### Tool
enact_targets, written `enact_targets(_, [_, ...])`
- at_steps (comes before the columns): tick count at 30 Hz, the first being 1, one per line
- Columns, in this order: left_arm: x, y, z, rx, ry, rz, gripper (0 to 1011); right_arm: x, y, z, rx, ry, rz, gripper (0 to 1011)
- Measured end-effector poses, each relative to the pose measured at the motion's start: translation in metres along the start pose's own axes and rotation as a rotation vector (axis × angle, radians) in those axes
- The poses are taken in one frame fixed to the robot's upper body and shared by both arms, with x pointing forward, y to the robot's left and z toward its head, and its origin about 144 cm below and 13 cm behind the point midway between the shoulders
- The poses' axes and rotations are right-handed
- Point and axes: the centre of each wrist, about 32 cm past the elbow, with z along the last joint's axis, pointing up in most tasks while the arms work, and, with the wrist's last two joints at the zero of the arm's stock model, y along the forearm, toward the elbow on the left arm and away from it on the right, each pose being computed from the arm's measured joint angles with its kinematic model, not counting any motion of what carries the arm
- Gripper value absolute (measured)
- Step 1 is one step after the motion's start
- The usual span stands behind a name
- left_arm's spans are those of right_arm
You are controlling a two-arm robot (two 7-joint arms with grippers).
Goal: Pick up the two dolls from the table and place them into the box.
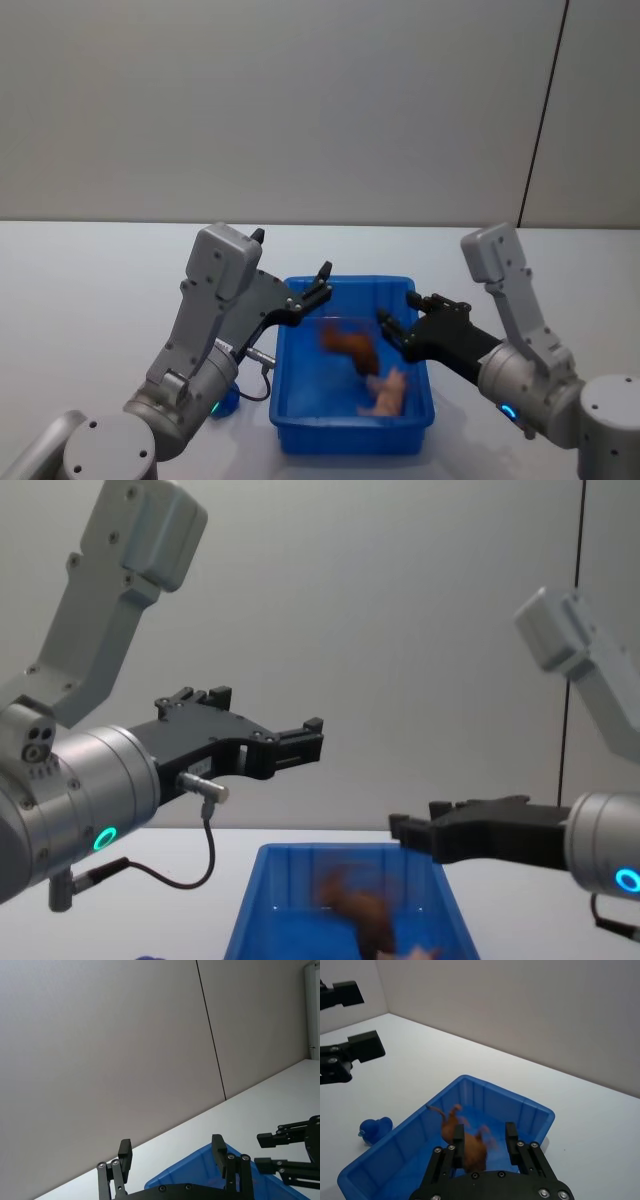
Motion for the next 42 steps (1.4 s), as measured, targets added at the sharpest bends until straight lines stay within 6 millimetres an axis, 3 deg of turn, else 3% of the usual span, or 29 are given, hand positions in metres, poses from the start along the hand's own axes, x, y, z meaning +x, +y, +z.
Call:
enact_targets(9, [0.000,0.000,0.000,0.000,0.000,0.000,1001,0.002,0.004,-0.002,0.005,0.015,0.008,716])
enact_targets(19, [0.000,0.000,0.000,0.000,0.000,0.000,1002,0.026,-0.023,-0.008,0.091,0.031,-0.008,1001])
enact_targets(31, [0.000,0.002,-0.001,0.004,-0.001,0.000,1002,0.048,-0.060,-0.020,0.133,-0.005,-0.036,1001])
enact_targets(42, [-0.004,0.020,-0.005,0.054,0.004,0.018,1001,0.056,-0.074,-0.024,0.146,-0.024,-0.044,1000])
